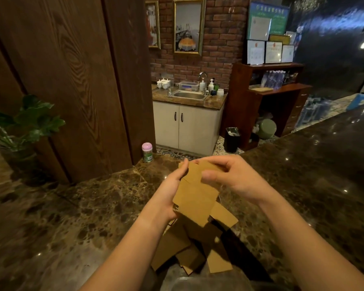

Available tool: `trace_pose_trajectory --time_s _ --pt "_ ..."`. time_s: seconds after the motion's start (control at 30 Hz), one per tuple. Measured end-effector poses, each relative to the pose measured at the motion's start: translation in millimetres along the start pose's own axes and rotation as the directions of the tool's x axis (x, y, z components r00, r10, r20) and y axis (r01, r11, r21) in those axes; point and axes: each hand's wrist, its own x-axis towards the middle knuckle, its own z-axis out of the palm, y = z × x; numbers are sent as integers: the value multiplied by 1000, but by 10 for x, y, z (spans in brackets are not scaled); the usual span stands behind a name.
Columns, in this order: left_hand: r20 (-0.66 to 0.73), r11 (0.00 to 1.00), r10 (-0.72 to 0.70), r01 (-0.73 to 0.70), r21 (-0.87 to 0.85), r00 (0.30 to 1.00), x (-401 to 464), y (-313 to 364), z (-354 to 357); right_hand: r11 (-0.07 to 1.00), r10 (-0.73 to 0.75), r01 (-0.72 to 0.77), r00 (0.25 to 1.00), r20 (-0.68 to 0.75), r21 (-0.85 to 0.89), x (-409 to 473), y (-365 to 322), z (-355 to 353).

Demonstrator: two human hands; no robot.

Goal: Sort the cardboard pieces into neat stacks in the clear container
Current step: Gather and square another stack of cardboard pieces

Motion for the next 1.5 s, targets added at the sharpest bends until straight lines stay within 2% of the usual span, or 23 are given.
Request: trace_pose_trajectory --time_s 0.07,0.17,0.27,0.33,0.4,0.47,0.53,0.6,0.67,0.87,0.93,1.0,1.1,1.17,1.23,1.3,1.37,1.5 --pt "92 997 -60 64 -41 994 42 -100 3 984 -1 -14 996 -84 -177 76 12 113" --pt "77 989 -23 34 -144 997 128 -183 -36 954 -42 -40 963 -266 -296 126 115 250" --pt "-14 979 34 -36 -202 999 148 -209 -121 940 52 -166 933 -357 -298 155 249 308" --pt "-25 982 41 -45 -184 999 118 -256 -171 930 94 -206 934 -344 -303 165 405 336" --pt "-62 982 61 -71 -177 996 74 -287 -201 955 120 -203 932 -343 -218 157 559 316" --pt "-151 952 121 -158 -261 981 42 -271 -299 960 186 -253 900 -396 -124 132 755 222" --pt "-283 877 161 -269 -398 946 16 -215 -471 877 325 -432 856 -402 -210 80 1031 116" --pt "-374 834 134 -308 -458 918 9 -166 -630 706 501 -591 807 -314 -391 17 1344 95" --pt "-406 849 78 -275 -451 910 13 -182 -714 599 598 -641 757 -264 -481 -18 1557 150" --pt "-356 912 -8 -139 -386 934 101 -278 -730 387 658 -701 665 -353 -599 -27 1786 340" --pt "-345 926 -2 -128 -355 939 127 -292 -720 389 699 -738 626 -346 -551 -32 1755 316" --pt "-337 939 5 -120 -323 942 144 -292 -679 490 707 -763 631 -320 -421 -29 1695 270" --pt "-323 941 25 -131 -311 946 159 -313 -620 694 700 -718 657 -281 50 -31 1461 251" --pt "-308 945 33 -130 -301 951 167 -329 -576 728 682 -606 688 -248 321 -47 1213 259" --pt "-289 945 45 -134 -298 956 174 -335 -529 729 640 -505 742 -198 462 -70 987 272" --pt "-271 942 62 -146 -303 961 188 -332 -490 725 584 -439 800 -138 531 -87 785 288" --pt "-235 944 62 -134 -302 970 195 -320 -453 750 529 -406 842 -106 522 -103 610 308" --pt "-168 959 78 -120 -256 983 173 -288 -444 794 462 -348 879 -122 499 -129 381 372"
